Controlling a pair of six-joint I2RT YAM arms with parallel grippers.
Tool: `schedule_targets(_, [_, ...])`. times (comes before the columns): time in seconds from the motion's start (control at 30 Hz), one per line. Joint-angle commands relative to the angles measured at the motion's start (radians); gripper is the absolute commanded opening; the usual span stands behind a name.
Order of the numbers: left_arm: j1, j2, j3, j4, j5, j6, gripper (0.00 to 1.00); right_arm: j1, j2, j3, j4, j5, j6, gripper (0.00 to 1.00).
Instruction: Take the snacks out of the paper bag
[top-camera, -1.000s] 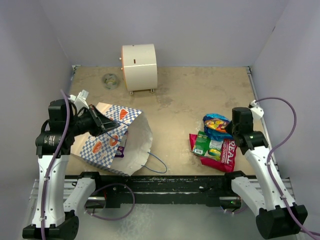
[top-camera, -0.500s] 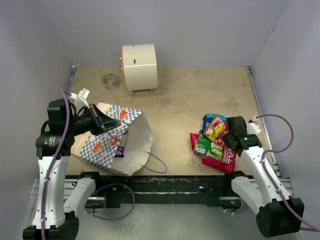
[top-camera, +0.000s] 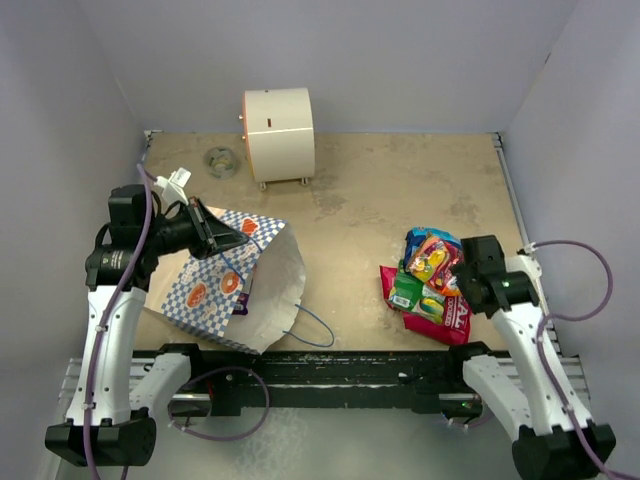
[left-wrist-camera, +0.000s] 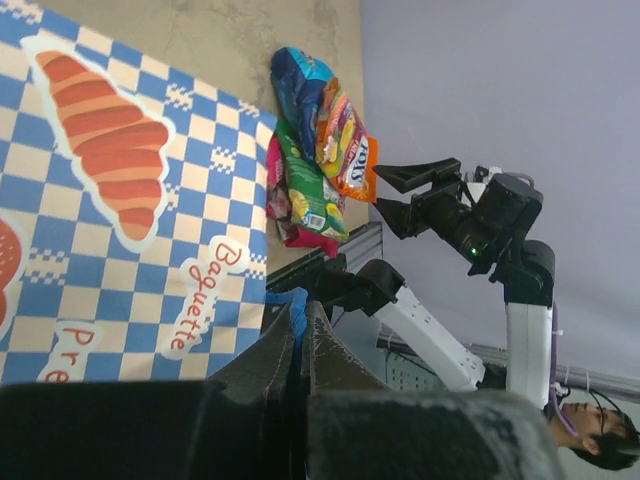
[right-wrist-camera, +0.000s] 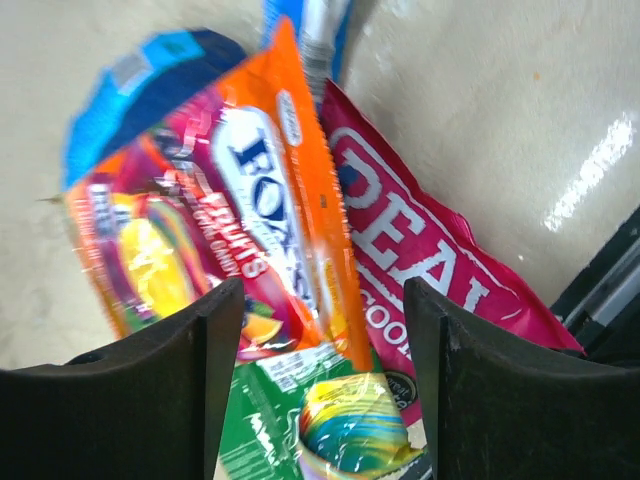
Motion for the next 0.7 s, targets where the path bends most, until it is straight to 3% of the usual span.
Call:
schedule_targets(0.0, [-0.008,-0.005,0.0,0.171,0.065,-0.025,0.0,-0.002,-0.126,0.092,-0.015,0.087,-0.161,0.68])
schedule_targets(0.17, [-0.015,-0.003,0.016,0.249,0.056,-0.074,0.0,-0.002,-0.229,0.072,0.319,-0.145,-0.606,0.7])
schedule_targets(0.23, [-0.027,0.003,0.016,0.296,0.067,-0.132,0.0,-0.002,-0.237,0.086,0.433,-0.243,-0.725,0.64])
schedule_targets(0.3, [-0.043,0.008,0.019,0.326,0.067,-0.167,0.0,-0.002,-0.227,0.089,0.501,-0.335,-0.741,0.56])
schedule_targets(0.5, [-0.074,-0.01,-0.026,0.439,0.066,-0.293,0.0,0.024,-0.081,0.039,0.77,-0.636,-0.698,0.55])
schedule_targets(0.67, [-0.161,-0.008,-0.022,0.515,-0.012,-0.345,0.0,0.284,0.062,0.062,0.92,-0.631,-0.73,0.54])
